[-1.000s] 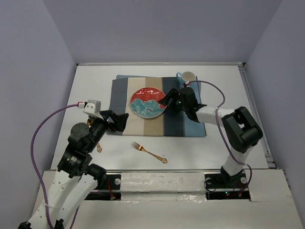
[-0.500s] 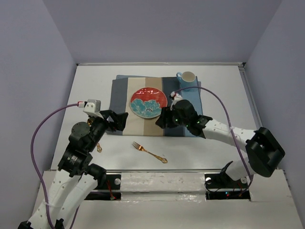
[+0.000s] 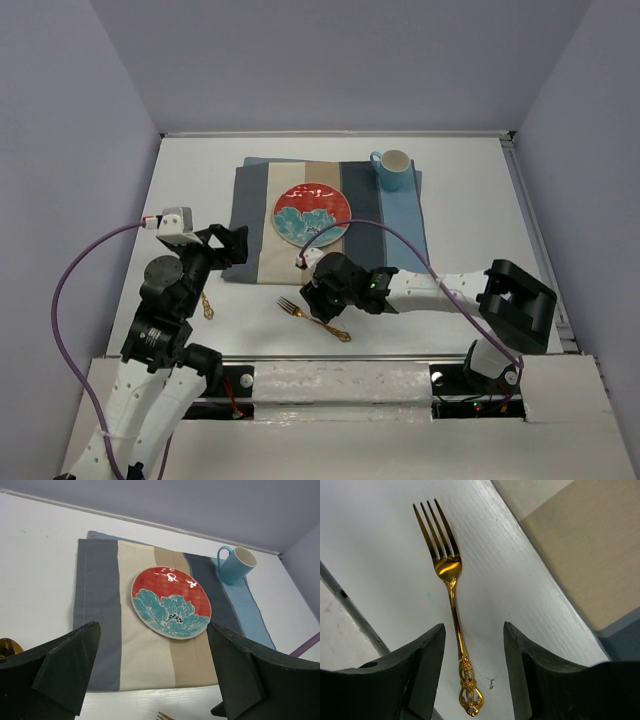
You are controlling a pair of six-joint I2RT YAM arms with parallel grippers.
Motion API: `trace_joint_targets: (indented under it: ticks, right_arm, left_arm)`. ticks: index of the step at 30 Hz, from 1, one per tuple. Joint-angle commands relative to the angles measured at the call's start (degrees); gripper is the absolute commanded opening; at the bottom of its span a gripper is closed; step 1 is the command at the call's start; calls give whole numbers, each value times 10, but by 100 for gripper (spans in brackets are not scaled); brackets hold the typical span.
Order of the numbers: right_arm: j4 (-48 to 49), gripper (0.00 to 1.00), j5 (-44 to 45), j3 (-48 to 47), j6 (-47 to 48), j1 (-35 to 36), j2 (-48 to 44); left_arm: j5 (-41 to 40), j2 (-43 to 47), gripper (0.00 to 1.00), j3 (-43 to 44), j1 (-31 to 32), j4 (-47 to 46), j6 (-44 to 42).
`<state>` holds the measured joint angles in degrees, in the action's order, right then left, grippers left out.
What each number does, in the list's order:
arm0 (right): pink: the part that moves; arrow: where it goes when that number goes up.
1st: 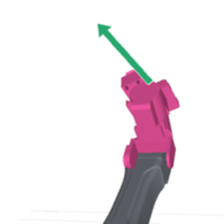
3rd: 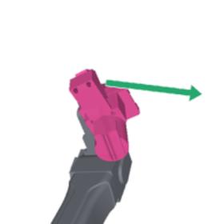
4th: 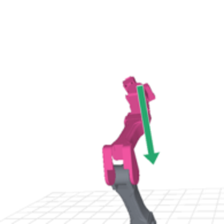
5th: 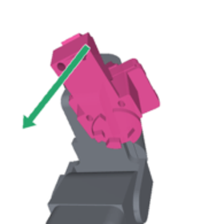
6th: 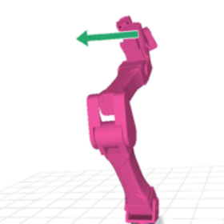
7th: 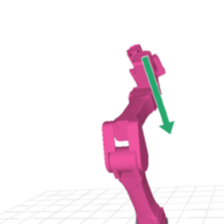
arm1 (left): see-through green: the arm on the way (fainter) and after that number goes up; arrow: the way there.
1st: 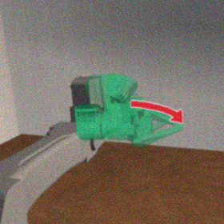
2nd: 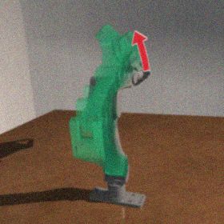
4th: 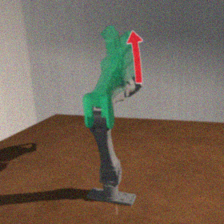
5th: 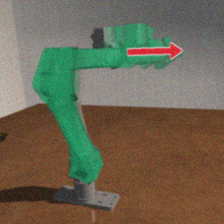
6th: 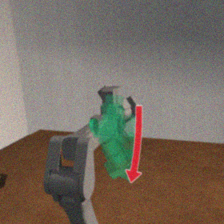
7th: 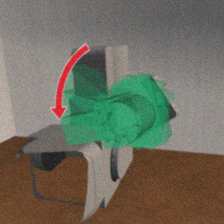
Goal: Set the dinner table for one person
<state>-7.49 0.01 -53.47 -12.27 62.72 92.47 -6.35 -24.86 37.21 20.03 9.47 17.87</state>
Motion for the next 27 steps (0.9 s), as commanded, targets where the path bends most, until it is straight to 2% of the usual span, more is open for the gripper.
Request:
trace_joint_targets:
  ticks: [1, 11, 14, 17, 18, 20, 23, 26, 27]
  right_arm:
    - [-13, 54, 31, -29, 30, 36, 17]
    - [-17, 43, 42, -50, 19, 73, 77]
    - [-20, 37, 62, -61, 20, 79, 94]
    - [-26, 22, 81, -74, 21, 85, 108]
    - [-28, 9, 87, -78, 19, 91, 111]
    - [-31, 1, 93, -90, 15, 91, 113]
    - [-33, 0, 111, -107, -5, 91, 101]
    - [-33, 0, 167, -152, -31, 91, 97]
    - [-33, 0, 210, -184, -44, 91, 103]
  left_arm:
    - [-1, -1, 99, 12, -17, -22, -2]
    - [14, -5, 99, 9, -25, -30, -2]
    - [18, -4, 99, 9, -25, -31, -2]
    - [20, 0, 99, 9, -25, -31, -2]
    - [21, 1, 99, 9, -25, -31, -2]
    - [21, 4, 99, 9, -21, -32, -2]
    - [20, 9, 99, 10, -16, -31, -2]
    - [12, 17, 99, 11, -11, -32, -3]
    - [1, 21, 99, 12, -10, -32, -3]
